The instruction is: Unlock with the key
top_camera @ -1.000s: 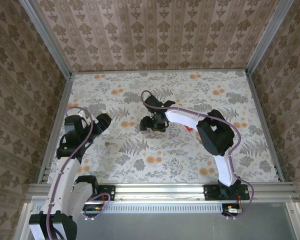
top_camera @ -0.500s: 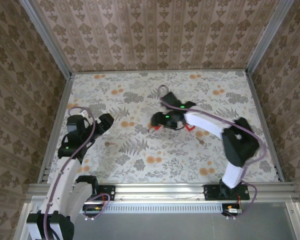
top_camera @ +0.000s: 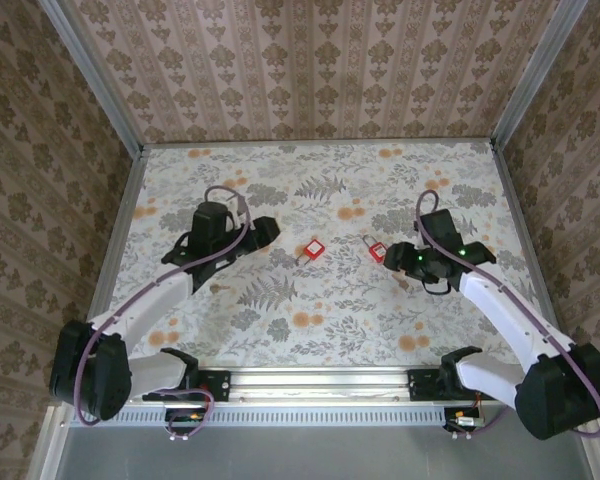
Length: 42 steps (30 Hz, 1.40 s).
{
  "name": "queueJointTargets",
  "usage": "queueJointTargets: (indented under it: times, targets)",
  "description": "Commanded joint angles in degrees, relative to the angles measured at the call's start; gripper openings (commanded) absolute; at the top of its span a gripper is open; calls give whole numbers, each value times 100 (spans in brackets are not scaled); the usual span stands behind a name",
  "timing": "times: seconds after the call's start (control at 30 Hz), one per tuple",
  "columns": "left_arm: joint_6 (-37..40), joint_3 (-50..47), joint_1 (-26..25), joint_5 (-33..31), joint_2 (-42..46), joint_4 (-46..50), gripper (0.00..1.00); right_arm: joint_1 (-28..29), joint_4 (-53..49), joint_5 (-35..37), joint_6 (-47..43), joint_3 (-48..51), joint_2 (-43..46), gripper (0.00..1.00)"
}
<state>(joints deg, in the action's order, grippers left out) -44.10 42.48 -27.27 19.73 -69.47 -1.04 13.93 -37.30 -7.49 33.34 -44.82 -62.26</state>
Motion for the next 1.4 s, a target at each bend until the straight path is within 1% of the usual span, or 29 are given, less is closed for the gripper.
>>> queueJointTargets:
  times: [0.0, 0.03, 0.07, 0.1, 0.17, 0.23, 0.3, 0.37, 0.43, 0.47, 0.5, 0.53, 0.6, 0.63, 0.73, 0.87, 0.97, 1.03, 1.1, 1.2, 1.37]
  targets:
    - [287, 269, -262, 171, -225, -520, 75, -74, -227, 369, -109, 463, 266, 60]
    - [276, 265, -321, 202, -242, -614, 75, -89, -147, 389, -100, 607, 369, 59]
    - [254, 228, -411, 114, -207, -707, 74, -105, -5, 389, -115, 759, 478, 56]
    - [267, 162, -534, -130, -146, -722, 74, -110, 71, 453, -97, 874, 572, 51]
    - [358, 40, -780, -646, 14, -679, 74, -132, 65, 714, 140, 958, 658, 51]
    - [646, -37, -1041, -915, 215, -567, 75, -156, 223, 504, 163, 1047, 721, 52]
    - [1174, -120, -1367, -1383, 315, -398, 75, -201, 444, 521, 228, 1230, 768, 51]
    - [1496, -199, -1517, -1645, 196, -271, 75, -325, 625, 396, 249, 1385, 740, 45]
    - [1573, -252, -1483, -1717, -6, -164, 75, -450, 882, 231, 230, 1455, 628, 37]
    - [1459, -297, -1438, -1704, -94, -155, 75, -489, 891, 290, 217, 1446, 545, 34]
    - [1315, -334, -1368, -1561, -172, -164, 74, -546, 884, 316, 204, 1426, 458, 32]
    - [1183, -356, -1258, -1320, -210, -177, 74, -607, 871, 294, 193, 1408, 390, 31]
    - [1034, -555, -1011, -514, -247, -656, 72, -743, 878, 267, 199, 1384, 258, 28]
    - [967, -650, -979, -405, -215, -833, 72, -790, 895, 261, 192, 1388, 205, 26]
    - [945, -665, -979, -427, -96, -814, 73, -875, 937, 138, 151, 1348, 45, 26]
    - [1062, -566, -1020, -278, 10, -636, 74, -920, 1028, 117, 128, 1388, -163, 25]
    - [1379, -402, -1220, -308, 6, -447, 74, -928, 1286, -112, 167, 1499, -331, 26]
    - [1619, -245, -1449, -555, -23, -246, 75, -928, 1365, -206, 181, 1527, -419, 26]
    - [1776, -208, -1631, -716, -16, -256, 79, -928, 1281, -192, 217, 1484, -496, 26]
    - [1776, -348, -1712, -782, 71, -528, 87, -931, 1212, -226, 273, 1455, -540, 25]
    - [1877, -232, -1701, -675, 131, -380, 89, -936, 1361, -252, 477, 1537, -578, 24]
